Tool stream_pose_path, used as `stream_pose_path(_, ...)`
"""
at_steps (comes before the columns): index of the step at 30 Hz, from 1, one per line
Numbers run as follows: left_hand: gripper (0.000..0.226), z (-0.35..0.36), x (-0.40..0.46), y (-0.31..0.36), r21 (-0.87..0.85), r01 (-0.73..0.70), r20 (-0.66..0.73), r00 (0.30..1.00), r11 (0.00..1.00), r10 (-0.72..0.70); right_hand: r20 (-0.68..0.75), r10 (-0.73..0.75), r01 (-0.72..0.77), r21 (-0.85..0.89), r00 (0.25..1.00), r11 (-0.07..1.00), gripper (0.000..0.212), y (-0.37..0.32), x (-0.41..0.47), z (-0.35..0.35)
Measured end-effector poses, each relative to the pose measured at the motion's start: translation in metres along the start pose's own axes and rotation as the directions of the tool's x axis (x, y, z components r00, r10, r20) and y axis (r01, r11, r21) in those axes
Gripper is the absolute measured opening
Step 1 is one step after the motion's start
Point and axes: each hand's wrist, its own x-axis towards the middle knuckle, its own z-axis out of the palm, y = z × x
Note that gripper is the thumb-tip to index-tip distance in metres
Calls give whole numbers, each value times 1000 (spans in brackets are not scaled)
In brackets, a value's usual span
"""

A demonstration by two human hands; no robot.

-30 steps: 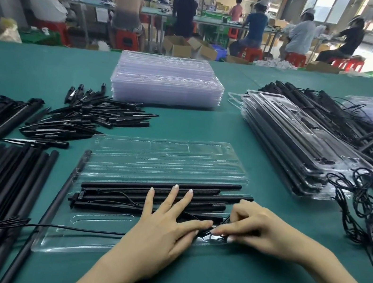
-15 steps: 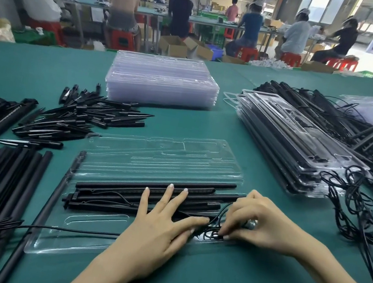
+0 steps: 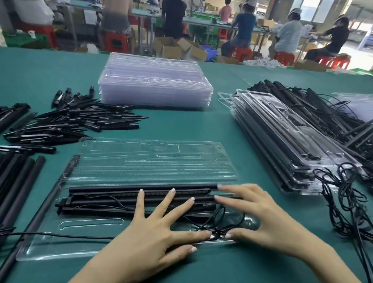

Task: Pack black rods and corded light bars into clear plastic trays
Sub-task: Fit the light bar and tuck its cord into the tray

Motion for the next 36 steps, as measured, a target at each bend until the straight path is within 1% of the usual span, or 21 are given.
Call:
stream_pose_path(1, 45, 0, 0, 0, 1, 1, -5, 1000, 1000, -1, 53, 11, -9, -46, 999, 999, 58, -1, -2, 0)
stream_pose_path(2, 44, 1, -1, -1, 1, 2, -11, 1000, 1000, -2, 70, 28, -21, -98, 997, 995, 55, -4, -4, 1)
stream_pose_path(4, 44, 1, 0, -1, -4, 5, -23, 1000, 1000, -5, -23, 16, -22, -282, 1000, 959, 47, -10, -10, 7)
stream_pose_path(5, 45, 2, 0, -1, -4, 3, -27, 1000, 1000, -3, -80, -11, -22, -399, 997, 917, 46, -14, -13, 10)
stream_pose_path(6, 45, 2, -1, -1, -2, 1, -28, 1000, 1000, -1, -127, -20, -44, -478, 992, 877, 47, -19, -15, 11)
stream_pose_path(7, 45, 2, -1, -1, 2, -2, -28, 1000, 1000, 2, -153, -17, -64, -510, 988, 858, 48, -22, -16, 13)
stream_pose_path(11, 46, 2, -2, 0, -2, -8, -24, 1000, 1000, 8, -162, -71, -23, -516, 984, 856, 47, -28, -15, 24)
stream_pose_path(13, 46, 1, -2, 0, -5, -10, -20, 1000, 1000, 10, -181, -79, -11, -452, 980, 892, 43, -28, -17, 27)
stream_pose_path(16, 46, 0, -2, 2, -7, -26, -28, 999, 1000, 25, -203, -27, -41, -325, 979, 945, 32, -25, -21, 23)
stream_pose_path(18, 47, -2, -2, 2, 2, -55, -33, 998, 999, 55, -189, -9, -46, -285, 982, 958, 25, -26, -20, 22)
stream_pose_path(20, 48, -6, -3, 2, 108, -96, -72, 992, 989, 104, -188, -4, -57, -318, 982, 946, 20, -32, -20, 24)
stream_pose_path(22, 48, -10, -4, 3, 211, -97, -86, 989, 973, 118, -216, 10, -95, -388, 976, 917, 21, -39, -23, 29)
stream_pose_path(23, 48, -10, -4, 3, 222, -104, -96, 987, 969, 128, -224, 10, -107, -425, 974, 899, 24, -43, -25, 32)
stream_pose_path(25, 48, -11, -5, 7, 242, -101, -125, 983, 965, 134, -201, 15, -111, -476, 979, 872, 59, -52, -29, 36)
stream_pose_path(26, 49, -12, -6, 10, 248, -92, -138, 982, 964, 129, -177, 2, -93, -505, 984, 858, 68, -55, -31, 37)
stream_pose_path(28, 50, -12, -5, 17, 250, -81, -137, 983, 965, 118, -102, -13, -44, -538, 995, 842, 64, -58, -32, 36)
stream_pose_path(30, 51, -12, -6, 22, 216, -82, -105, 989, 973, 107, -45, -23, -3, -514, 999, 858, 44, -57, -30, 33)
stream_pose_path(31, 51, -11, -6, 23, 198, -73, -94, 991, 978, 93, -27, -8, -5, -444, 1000, 896, 39, -54, -29, 31)
stream_pose_path(33, 52, -14, -5, 25, 168, -49, -55, 997, 985, 59, -16, 35, -38, -223, 999, 974, 42, -43, -25, 25)
stream_pose_path(35, 56, -14, -3, 24, 95, -51, 27, 998, 994, 49, -11, 78, -78, -40, 997, 996, 39, -34, -22, 17)
stream_pose_path(36, 59, -12, 1, 23, 35, -60, 37, 998, 998, 59, -19, 93, -93, 13, 996, 996, 37, -30, -20, 14)
